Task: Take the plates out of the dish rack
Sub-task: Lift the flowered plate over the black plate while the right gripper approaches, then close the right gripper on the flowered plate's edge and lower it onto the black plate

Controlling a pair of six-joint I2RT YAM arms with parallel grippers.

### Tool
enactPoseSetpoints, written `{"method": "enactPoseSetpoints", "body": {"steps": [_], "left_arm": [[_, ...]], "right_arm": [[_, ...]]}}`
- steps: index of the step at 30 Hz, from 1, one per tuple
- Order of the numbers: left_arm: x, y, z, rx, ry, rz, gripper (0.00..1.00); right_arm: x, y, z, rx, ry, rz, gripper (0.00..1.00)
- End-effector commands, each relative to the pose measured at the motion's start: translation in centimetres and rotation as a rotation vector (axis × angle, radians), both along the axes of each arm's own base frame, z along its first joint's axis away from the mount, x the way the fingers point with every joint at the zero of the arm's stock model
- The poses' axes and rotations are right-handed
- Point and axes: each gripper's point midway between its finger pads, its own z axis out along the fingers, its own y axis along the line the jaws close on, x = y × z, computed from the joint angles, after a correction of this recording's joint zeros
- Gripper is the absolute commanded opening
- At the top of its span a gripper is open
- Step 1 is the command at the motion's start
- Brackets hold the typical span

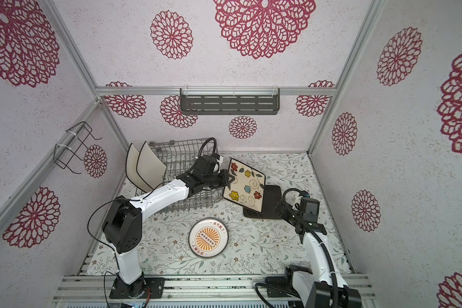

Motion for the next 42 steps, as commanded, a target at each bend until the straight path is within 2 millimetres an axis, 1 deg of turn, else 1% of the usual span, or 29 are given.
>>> {"method": "enactPoseSetpoints", "body": {"steps": [1, 8, 10, 11, 14, 19, 25, 32, 42], "left_arm": [[1.2, -2.8, 9.6, -0.247, -0.183, -0.016, 0.0], [1.3, -4.4, 7.4, -0.257, -0.134, 0.002, 0.0], [1.1, -4.8, 7.6, -0.28, -0.13, -0.003, 0.0], [1.4, -5.4, 5.6, -0.267, -0.101, -0.005, 0.0], [1.2, -6.0, 4.8, -0.274, -0.087, -0.01, 0.0], [1.0, -6.7, 2.9, -0.285, -0.052, -0.003, 0.0], [0.8, -7.3, 1.8, -0.295, -0.04, 0.003, 0.0], [0.6, -8.1, 0.0, -0.315, -0.007, 0.019, 0.0], [0.2, -8.7, -2.4, -0.283, 0.019, 0.04, 0.0]], "right_arm": [[1.2, -0.2, 1.4, -0.02, -0.067, 0.025, 0.99], [1.8, -0.5, 0.8, -0.014, -0.058, 0.022, 0.99], [2.0, -0.5, 0.7, -0.012, -0.056, 0.022, 0.99], [2.1, -0.6, 0.6, -0.011, -0.054, 0.022, 0.99], [2.3, -0.8, 0.3, -0.011, -0.047, 0.02, 0.99], [2.7, -1.0, -0.1, -0.015, -0.034, 0.027, 0.99], [3.4, -1.4, -0.2, -0.02, -0.029, 0.028, 0.99], [4.1, -2.1, 0.3, -0.051, -0.026, 0.023, 0.98], [5.3, -2.7, 1.1, -0.064, -0.042, 0.009, 0.95]]}}
